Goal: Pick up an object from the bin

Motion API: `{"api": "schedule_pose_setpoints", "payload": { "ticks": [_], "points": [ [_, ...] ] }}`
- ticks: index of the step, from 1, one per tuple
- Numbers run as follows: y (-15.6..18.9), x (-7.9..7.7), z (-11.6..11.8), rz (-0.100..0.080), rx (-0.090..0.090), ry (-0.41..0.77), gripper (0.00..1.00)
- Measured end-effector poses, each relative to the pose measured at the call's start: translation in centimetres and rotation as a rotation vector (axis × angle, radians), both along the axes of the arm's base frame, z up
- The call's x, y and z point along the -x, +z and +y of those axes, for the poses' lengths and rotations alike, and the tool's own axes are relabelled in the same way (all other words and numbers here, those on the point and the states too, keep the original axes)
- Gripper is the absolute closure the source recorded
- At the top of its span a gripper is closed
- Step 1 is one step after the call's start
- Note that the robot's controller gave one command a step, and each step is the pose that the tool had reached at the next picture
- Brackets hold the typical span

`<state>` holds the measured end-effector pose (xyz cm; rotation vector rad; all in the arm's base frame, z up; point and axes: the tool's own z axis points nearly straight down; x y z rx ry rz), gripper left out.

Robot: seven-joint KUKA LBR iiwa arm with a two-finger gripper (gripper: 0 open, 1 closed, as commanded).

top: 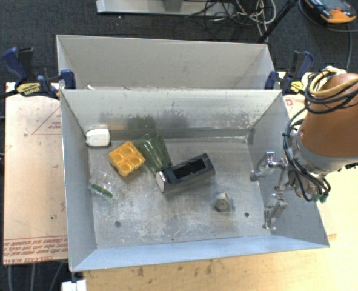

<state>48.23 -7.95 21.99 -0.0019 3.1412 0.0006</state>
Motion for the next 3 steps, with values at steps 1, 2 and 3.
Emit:
{"api": "schedule_pose_setpoints", "payload": {
  "ticks": [1,2,3],
  "points": [
    [0.0,0.0,0.0,0.000,0.000,0.000,0.00],
    [-4.0,-1.1,1.7,-0.010,0.001,-0.035,0.00],
    [-6.5,-2.2,5.6,0.004,0.000,0.022,0.00]
  ]
}}
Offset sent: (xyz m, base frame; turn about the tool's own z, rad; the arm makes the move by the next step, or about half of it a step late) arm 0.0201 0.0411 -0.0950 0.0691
